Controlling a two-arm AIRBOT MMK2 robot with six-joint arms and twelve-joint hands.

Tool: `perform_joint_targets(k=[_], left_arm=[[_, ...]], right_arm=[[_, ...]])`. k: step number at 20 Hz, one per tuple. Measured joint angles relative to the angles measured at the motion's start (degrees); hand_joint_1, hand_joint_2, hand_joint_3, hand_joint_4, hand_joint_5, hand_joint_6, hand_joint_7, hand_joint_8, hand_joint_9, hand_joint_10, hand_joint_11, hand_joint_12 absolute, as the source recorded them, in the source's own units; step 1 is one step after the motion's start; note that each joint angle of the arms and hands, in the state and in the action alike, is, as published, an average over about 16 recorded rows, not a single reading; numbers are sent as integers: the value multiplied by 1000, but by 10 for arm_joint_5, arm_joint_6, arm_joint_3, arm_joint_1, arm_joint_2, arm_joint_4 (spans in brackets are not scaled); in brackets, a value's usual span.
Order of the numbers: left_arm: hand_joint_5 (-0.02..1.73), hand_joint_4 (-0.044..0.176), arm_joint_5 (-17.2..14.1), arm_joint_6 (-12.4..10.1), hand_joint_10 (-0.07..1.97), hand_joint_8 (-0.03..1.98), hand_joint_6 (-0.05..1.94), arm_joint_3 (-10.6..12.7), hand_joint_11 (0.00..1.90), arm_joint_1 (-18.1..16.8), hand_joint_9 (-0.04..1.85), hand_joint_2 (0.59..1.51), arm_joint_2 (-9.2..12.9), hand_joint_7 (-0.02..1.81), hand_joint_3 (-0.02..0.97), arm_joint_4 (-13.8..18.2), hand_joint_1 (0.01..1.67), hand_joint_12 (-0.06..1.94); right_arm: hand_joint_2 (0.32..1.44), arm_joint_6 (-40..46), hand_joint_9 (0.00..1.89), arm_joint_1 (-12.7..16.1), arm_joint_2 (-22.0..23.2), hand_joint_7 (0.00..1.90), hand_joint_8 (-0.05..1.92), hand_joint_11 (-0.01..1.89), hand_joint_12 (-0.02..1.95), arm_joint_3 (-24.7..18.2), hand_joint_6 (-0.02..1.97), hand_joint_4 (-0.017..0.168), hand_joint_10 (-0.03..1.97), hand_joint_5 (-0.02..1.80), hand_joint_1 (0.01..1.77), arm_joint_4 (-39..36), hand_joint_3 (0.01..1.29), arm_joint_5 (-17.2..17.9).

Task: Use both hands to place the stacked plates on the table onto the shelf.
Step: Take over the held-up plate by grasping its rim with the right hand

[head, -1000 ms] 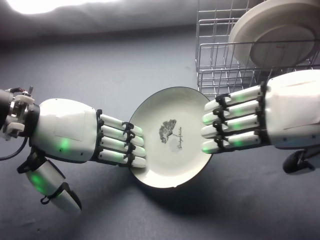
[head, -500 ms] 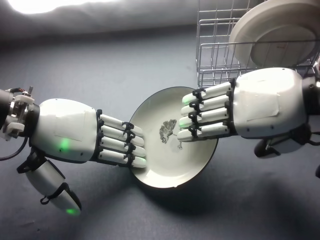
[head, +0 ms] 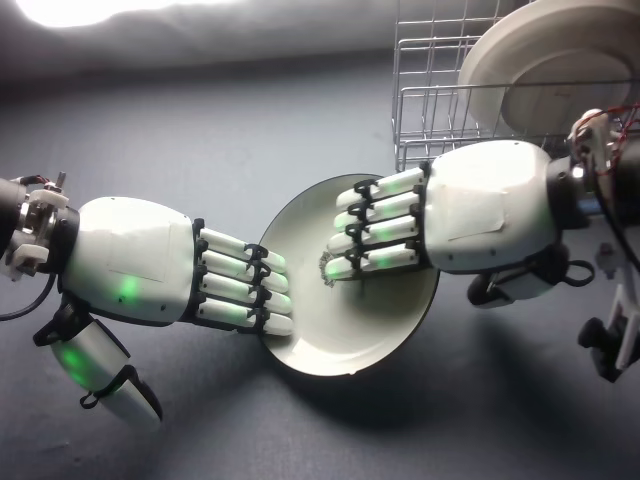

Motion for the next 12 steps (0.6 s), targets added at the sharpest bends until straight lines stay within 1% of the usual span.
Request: perform_joint_targets(k=[3,5,8,12], left_arm=[[-10,-11,-1,0,-18,-16,-33,1,16,0,0,1079,0,-2,19,0,22,-22],[-11,-11,-1,0,-18,-16,-33,1,16,0,0,1080,0,-3,20,0,22,-22],[-11,-11,-2,0,-18,-16,-33,2,16,0,1,1080,0,-2,20,-1,22,-22],[-11,-11,-2,0,-17,-16,-34,2,16,0,3,1081,0,-1,20,-1,22,-21]], right_arm=[[1015,-1,23,0,-13,11,13,20,-6,9,12,5,18,19,1138,0,14,-5],[1020,-2,36,0,-19,23,12,19,40,13,12,5,18,33,1146,1,14,-8],[1028,-3,95,0,-24,82,6,20,220,15,10,4,18,94,1152,3,14,-10],[1040,-4,265,1,-27,250,2,90,481,15,10,1,17,259,1178,7,13,-8]])
